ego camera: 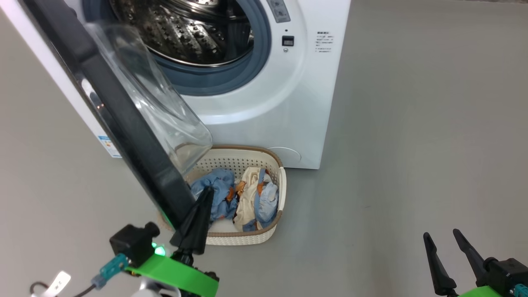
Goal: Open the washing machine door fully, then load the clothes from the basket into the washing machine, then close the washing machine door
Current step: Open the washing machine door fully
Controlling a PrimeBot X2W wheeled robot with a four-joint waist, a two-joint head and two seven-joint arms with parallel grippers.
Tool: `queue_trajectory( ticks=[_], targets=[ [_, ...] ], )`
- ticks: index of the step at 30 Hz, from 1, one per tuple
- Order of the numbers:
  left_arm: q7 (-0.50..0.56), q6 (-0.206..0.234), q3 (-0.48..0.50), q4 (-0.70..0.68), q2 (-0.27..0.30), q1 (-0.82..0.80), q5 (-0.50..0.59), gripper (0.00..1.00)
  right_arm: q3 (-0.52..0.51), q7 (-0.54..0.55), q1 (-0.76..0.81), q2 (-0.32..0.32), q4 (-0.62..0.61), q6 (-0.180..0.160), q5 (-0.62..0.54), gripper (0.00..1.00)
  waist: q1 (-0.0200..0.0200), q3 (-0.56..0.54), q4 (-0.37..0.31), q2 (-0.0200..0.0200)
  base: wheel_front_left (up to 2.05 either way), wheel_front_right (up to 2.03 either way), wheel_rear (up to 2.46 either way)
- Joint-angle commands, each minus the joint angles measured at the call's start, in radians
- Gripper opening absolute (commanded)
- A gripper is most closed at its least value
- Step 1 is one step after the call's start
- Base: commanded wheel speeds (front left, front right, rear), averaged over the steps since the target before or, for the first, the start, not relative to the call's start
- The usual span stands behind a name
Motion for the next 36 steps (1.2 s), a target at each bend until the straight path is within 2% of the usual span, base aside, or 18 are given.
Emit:
queue_trajectory(
  ticks=[1,14,24,36],
  targets=[
    [-0.006,0.006,0.056,-0.022,0.027,0.001,0.010,0.00,0.024,-0.012,-0.017,-0.017,-0.028,0.003,-0.008,1.00,0.0000,0.001,0.008,0.0000,0.00,0.00,0.00],
    [-0.006,0.019,0.147,-0.052,0.027,0.067,0.036,0.00,0.023,-0.012,-0.014,-0.021,-0.030,0.003,-0.013,1.00,0.0000,0.003,0.082,0.0000,0.00,0.00,0.00],
    [-0.006,0.049,0.243,-0.079,0.027,0.101,0.076,0.00,0.021,-0.012,-0.012,-0.019,-0.035,0.003,-0.017,1.00,0.0000,0.009,0.142,0.0000,0.00,0.00,0.00],
    [-0.006,0.097,0.444,-0.090,0.032,0.107,0.129,0.00,0.026,-0.012,-0.022,-0.019,-0.039,0.003,-0.020,1.00,0.0000,0.030,0.177,0.0000,0.00,0.00,0.00]
  ],
)
